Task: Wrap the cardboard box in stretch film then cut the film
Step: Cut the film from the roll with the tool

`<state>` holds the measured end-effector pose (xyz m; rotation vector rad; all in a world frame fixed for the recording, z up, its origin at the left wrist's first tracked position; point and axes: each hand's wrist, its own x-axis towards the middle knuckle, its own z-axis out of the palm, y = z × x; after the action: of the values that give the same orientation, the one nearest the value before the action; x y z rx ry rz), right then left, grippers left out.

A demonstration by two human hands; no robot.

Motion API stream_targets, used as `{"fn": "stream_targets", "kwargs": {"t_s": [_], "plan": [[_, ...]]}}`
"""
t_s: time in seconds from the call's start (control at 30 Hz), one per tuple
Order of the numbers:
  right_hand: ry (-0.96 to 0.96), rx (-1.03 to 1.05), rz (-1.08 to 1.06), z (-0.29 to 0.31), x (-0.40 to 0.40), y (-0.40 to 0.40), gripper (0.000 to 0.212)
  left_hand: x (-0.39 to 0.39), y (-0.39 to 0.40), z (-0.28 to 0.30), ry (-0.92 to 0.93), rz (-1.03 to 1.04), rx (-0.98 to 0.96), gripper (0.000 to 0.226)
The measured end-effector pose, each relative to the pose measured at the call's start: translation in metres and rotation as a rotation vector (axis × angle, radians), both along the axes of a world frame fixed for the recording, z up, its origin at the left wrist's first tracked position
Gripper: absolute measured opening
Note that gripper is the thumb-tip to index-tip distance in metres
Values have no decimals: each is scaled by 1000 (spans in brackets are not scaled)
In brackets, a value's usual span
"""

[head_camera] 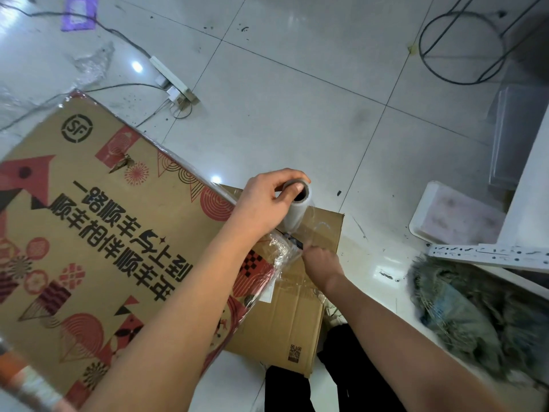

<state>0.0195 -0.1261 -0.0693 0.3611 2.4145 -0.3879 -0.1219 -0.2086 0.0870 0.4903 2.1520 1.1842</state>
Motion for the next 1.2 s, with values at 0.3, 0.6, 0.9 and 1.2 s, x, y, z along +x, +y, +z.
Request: {"fn": "stream_targets", "kwargs": {"t_s": [0.3, 0.6, 0.9, 1.2], "plan": [[195, -72, -140, -7, 70, 20, 30, -1, -1, 0, -9, 22, -2, 20], [152, -55, -212, -13, 31, -5, 33, 1, -1, 0, -14, 18, -7, 18], [-35, 4, -150, -16, 36, 7, 24, 2, -1, 1, -39, 25, -10, 22], [-53, -50, -66, -13, 5, -5, 26, 0, 0, 2, -17, 26, -19, 22]]}}
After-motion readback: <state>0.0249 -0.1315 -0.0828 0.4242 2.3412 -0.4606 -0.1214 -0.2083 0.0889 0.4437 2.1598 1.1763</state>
